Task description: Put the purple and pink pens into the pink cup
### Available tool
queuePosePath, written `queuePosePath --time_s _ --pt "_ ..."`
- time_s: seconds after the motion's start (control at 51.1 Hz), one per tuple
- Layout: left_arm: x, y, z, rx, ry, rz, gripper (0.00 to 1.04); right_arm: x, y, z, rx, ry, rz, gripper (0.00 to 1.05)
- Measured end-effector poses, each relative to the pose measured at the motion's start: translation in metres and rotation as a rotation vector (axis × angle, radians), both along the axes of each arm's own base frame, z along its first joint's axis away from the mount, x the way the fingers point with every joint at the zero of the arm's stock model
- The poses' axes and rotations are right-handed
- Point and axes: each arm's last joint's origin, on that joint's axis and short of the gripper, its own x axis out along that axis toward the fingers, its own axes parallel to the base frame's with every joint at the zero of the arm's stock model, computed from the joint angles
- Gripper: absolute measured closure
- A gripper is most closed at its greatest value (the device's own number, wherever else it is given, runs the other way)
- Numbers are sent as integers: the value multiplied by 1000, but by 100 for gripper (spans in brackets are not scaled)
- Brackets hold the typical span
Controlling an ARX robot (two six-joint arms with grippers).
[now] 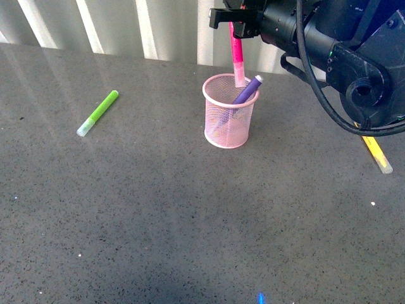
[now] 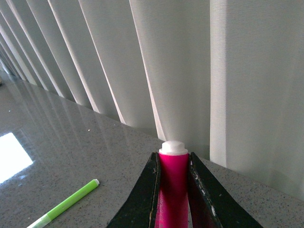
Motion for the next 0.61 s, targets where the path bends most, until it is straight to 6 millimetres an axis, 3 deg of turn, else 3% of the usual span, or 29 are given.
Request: queuePosePath --time_s 0.489,0.607 --pt "0 0 0 0 0 0 7 6 3 -30 51 24 37 93" --pt "0 0 0 0 0 0 7 5 4 -30 55 17 53 78"
